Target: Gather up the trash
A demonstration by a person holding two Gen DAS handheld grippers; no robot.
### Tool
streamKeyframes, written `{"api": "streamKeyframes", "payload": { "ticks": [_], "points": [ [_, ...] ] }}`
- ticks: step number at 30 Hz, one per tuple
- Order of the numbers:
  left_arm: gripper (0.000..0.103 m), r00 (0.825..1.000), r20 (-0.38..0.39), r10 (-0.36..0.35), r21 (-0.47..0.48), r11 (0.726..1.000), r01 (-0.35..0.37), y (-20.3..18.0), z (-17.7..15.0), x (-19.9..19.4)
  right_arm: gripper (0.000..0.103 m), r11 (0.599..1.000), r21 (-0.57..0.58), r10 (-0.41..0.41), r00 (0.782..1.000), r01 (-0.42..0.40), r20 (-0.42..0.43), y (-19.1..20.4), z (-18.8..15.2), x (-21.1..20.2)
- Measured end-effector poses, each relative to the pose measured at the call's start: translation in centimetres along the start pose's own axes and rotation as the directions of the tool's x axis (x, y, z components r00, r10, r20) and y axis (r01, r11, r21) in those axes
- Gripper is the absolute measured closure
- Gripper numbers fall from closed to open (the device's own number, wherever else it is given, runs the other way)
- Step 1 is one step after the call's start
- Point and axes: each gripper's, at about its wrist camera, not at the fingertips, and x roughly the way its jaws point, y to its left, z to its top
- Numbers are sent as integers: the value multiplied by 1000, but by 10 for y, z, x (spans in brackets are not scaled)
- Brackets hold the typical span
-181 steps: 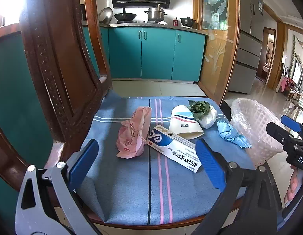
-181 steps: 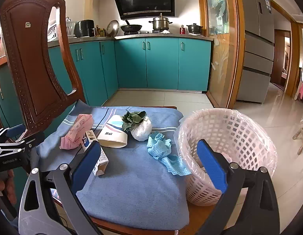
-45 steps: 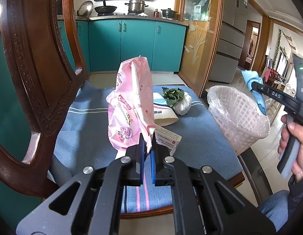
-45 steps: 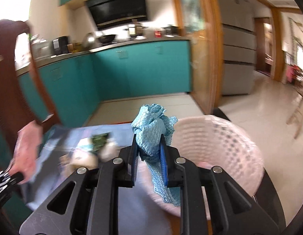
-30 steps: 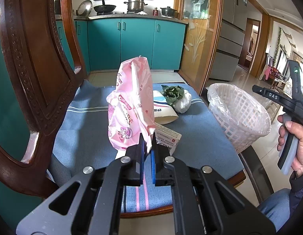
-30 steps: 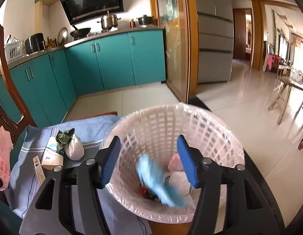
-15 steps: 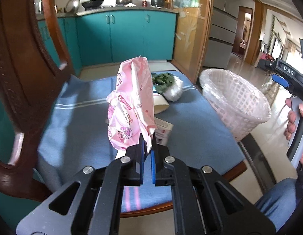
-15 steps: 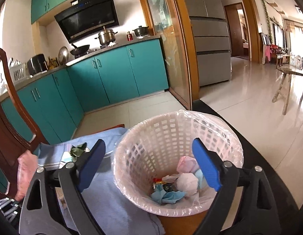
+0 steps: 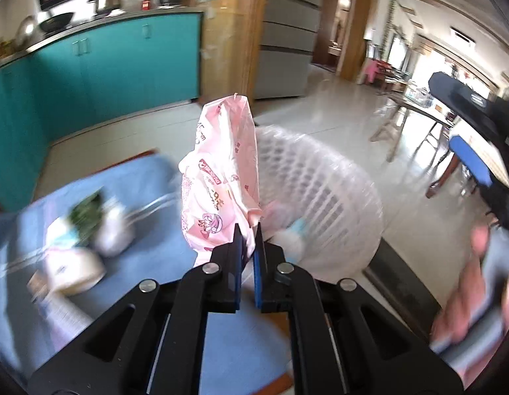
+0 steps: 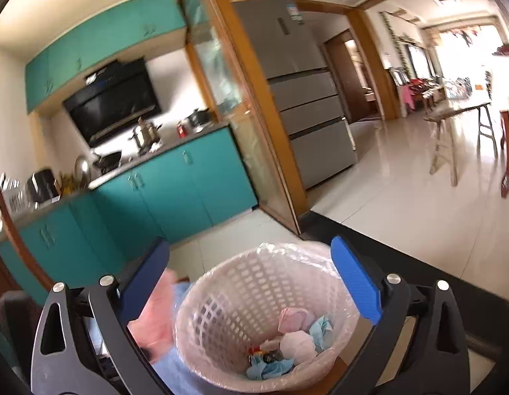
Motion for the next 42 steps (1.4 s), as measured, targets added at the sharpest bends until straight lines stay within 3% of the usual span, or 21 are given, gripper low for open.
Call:
{"api": "streamKeyframes", "payload": {
  "ticks": [4,6,8,11,13,17,20,24,26,28,32,35,39,42],
  "points": [
    [85,1000,-23,-11,28,1000,11,-18,16,36,6,1000,25,-15,1000,15,7,-9,1,2],
    [35,999,-32,21,11,1000,-21,-14,17,48,6,999,32,-15,1000,15,5,-11,1,3],
    [23,997,-1,71,-13,997,-71,-5,12,43,6,1000,26,-13,1000,13,-7,-10,0,6],
    [21,993,25,116,-33,993,-115,11,2,18,6,1000,18,0,1000,1,-20,-6,-2,7],
    [15,983,85,163,-59,986,-158,28,-10,-18,6,1000,7,12,1000,-12,-25,-1,-4,6],
    [7,941,187,283,-124,957,-263,61,-40,-89,6,998,-42,52,997,-54,-57,13,-11,5],
    [5,911,214,352,-210,928,-309,89,-63,-132,6,990,-99,93,989,-104,-113,34,-21,6],
    [4,867,238,438,-306,881,-361,117,-87,-165,6,967,-181,151,975,-180,-160,66,-38,-3],
    [4,854,246,459,-331,868,-371,124,-100,-170,6,945,-228,188,958,-236,-215,86,-51,-7],
    [4,849,240,470,-351,858,-375,135,-109,-173,6,922,-259,219,939,-289,-265,101,-62,-11],
    [4,871,169,462,-342,856,-387,143,-116,-158,6,862,-344,258,906,-373,-337,132,-86,-18],
    [4,871,176,458,-343,858,-382,144,-119,-163,6,842,-371,266,900,-391,-346,142,-92,-20],
    [4,879,183,441,-342,866,-364,144,-123,-170,6,841,-370,266,896,-396,-355,144,-94,-20],
    [4,874,187,447,-327,868,-374,141,-123,-171,6,842,-370,261,897,-393,-357,143,-94,-18]
  ]
}}
